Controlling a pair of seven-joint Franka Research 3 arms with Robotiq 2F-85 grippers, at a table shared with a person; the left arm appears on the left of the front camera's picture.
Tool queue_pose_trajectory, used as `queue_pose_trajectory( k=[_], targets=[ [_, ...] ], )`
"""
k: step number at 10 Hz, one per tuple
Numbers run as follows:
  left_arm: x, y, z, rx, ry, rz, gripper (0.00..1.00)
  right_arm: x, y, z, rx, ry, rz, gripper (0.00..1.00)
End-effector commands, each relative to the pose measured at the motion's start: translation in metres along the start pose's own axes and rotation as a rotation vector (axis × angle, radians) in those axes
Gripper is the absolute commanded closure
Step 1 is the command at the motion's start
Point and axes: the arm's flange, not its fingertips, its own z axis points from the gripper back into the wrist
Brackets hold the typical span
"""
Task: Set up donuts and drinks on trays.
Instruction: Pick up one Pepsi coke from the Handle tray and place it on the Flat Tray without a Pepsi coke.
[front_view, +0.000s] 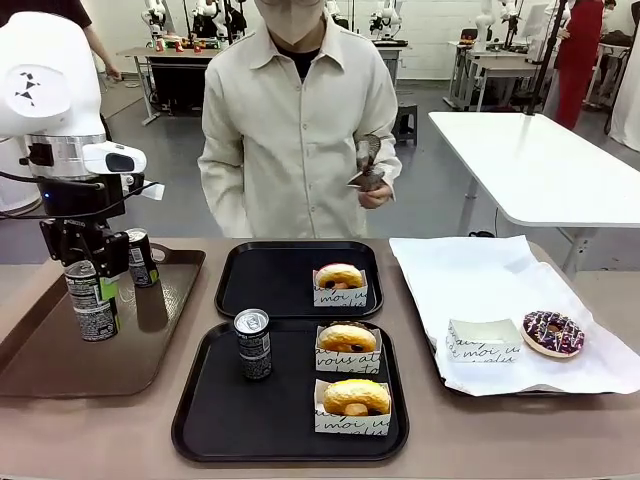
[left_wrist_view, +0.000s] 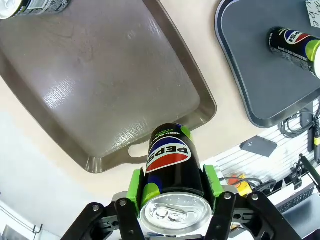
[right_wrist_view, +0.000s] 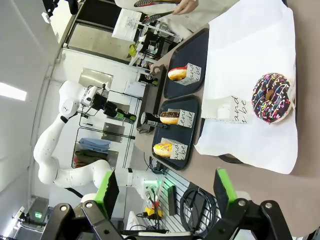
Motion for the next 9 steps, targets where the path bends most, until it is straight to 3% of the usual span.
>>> queue_pose_trajectory(
  k=[1,2,6,9],
  targets=[
    [0.002,0.0,0.005,0.003,-0.009,-0.004,0.41,0.002,0.001,0.0,0.023,-0.023,0.021,0.0],
    [0.0,0.0,0.0,0.0,0.0,0.0,0.41,0.002,0.001,0.0,0.023,-0.023,0.021,0.0],
    [0.023,-0.014,0.023,0.008,-0.118,-0.043,0.41,0.002,0.001,0.0,0.023,-0.023,0.021,0.0],
    [0.014,-0.028,0.027,0.077,-0.21,-0.065,0.41,0.002,0.001,0.0,0.023,-0.023,0.021,0.0]
  ],
)
